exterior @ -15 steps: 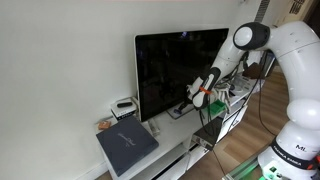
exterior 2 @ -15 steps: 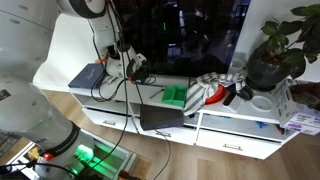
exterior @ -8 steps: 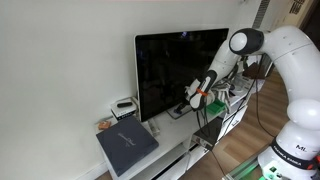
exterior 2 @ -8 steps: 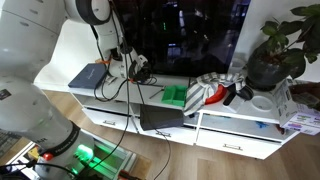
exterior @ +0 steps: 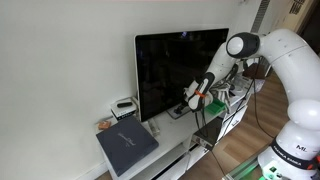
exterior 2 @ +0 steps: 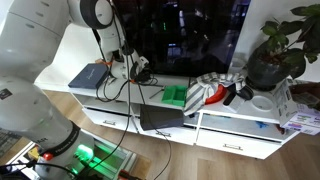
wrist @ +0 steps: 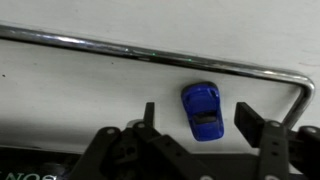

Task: Move the toy car to the left

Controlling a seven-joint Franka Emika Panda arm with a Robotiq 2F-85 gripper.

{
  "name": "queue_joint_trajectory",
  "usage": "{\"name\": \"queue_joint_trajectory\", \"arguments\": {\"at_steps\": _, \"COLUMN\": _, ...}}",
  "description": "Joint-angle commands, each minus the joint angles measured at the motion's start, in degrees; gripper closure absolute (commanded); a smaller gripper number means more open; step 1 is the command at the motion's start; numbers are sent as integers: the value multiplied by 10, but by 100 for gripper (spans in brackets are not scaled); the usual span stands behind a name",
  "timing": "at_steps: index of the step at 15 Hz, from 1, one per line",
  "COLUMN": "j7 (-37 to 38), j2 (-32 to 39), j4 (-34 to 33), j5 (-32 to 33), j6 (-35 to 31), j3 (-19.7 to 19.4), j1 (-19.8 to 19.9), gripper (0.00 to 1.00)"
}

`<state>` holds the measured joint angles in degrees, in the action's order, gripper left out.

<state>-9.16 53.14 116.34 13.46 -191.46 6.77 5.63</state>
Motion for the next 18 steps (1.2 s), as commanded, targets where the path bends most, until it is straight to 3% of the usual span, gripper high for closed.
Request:
{"name": "queue_joint_trajectory", "arguments": {"at_steps": 1, "j7": 3, "j2": 13, "j4": -20, "j5": -11, "j6": 13, "j3": -8, "j1": -12, "gripper": 50}}
{"name": "queue_joint_trajectory", "arguments": {"at_steps": 7, "j7": 0, "j2": 12, "j4": -18, "j5": -7, "j6": 19, "j3": 1, "j1": -10, "gripper": 89}}
{"name": "queue_joint_trajectory", "arguments": {"at_steps": 18, "j7": 17, "j2": -36, "j4": 42, "j5": -23, "j6": -3, "j3": -7, "j1": -26, "gripper": 89}}
